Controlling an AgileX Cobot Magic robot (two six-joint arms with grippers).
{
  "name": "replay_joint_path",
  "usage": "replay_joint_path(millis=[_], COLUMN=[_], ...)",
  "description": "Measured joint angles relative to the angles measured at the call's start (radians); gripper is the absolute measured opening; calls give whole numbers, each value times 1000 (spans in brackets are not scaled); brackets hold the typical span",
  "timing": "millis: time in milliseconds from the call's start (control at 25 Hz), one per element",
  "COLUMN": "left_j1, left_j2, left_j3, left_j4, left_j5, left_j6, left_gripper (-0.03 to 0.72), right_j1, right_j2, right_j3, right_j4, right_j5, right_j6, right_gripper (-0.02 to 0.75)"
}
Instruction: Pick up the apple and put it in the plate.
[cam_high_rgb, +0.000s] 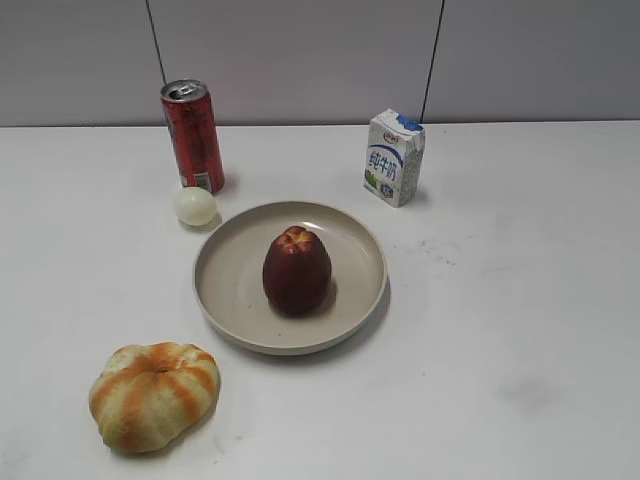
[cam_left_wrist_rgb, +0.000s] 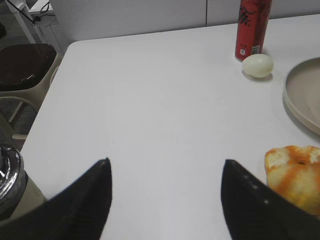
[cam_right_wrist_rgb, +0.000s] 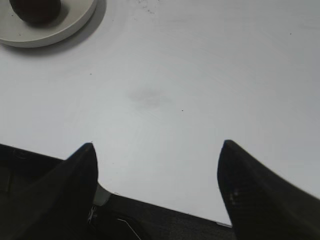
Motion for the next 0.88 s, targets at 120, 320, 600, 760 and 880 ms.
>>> replay_joint_path(millis=[120,320,600,760,880], left_j1=[0,0,0,0,0], left_j2=[0,0,0,0,0], left_j3=[0,0,0,0,0], left_j4=[0,0,0,0,0], left_j5=[0,0,0,0,0], left_j6=[0,0,0,0,0], left_gripper=[521,521,521,521,521], right_j1=[0,-4,-156,-261,-289], right_j2=[0,-19,-134,-203,-236], right_j3=[0,0,1,1,1], right_j4=[0,0,3,3,4], right_j5=[0,0,-2,-2,-3], right_j6=[0,0,0,0,0], right_gripper=[592,592,592,592,592])
